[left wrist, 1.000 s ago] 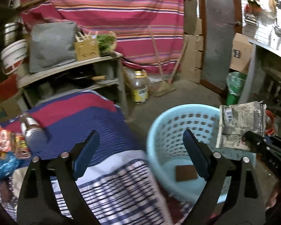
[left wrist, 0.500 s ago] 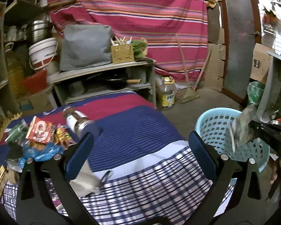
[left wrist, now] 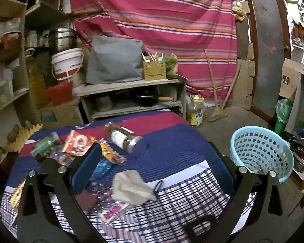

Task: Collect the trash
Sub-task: 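Open the right tool to drop the paper packet into the basket, then move both tools back over the table toward the remaining trash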

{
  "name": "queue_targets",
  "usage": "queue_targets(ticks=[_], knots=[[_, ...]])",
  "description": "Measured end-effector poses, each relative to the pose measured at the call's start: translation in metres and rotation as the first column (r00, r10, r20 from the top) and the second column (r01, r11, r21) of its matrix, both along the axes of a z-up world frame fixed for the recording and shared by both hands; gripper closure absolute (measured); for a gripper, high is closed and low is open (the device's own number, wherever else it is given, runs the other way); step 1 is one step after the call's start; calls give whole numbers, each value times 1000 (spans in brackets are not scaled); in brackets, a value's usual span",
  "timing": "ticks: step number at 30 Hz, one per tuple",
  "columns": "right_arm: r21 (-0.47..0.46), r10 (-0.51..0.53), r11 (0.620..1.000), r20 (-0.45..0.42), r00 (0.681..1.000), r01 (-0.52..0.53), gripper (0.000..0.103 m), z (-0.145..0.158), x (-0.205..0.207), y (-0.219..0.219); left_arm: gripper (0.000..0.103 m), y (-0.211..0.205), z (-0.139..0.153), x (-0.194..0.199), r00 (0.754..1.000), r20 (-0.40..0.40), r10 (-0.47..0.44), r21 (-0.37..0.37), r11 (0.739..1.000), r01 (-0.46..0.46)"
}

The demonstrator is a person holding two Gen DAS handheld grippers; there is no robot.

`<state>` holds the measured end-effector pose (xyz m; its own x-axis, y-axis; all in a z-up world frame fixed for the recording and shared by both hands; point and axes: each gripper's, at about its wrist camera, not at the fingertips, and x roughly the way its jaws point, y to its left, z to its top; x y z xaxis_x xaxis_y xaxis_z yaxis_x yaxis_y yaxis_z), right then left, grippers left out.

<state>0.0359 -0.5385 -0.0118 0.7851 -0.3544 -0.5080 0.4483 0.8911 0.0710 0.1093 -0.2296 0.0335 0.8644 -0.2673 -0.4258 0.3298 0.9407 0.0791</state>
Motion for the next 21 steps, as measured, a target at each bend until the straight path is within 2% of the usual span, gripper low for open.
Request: queue_targets(ticks=[4, 9, 13, 21], knots=[[-19, 77, 997, 33, 996, -76, 14, 19, -3, 40, 6, 27, 7, -13, 999, 17, 28, -3, 1000, -28], [-40, 170, 985, 46, 984, -168, 14, 28, -4, 96, 6, 68, 10, -21, 996, 27, 88, 14, 996, -89], [-61, 240, 970, 44, 970, -237, 14, 33, -2, 137, 6, 109, 12, -18, 989, 7, 147, -9, 989, -147], [-83, 323, 944, 31, 946, -320, 14, 36, 8, 197, 6, 174, 1, -5, 969, 5, 247, 5, 969, -247]])
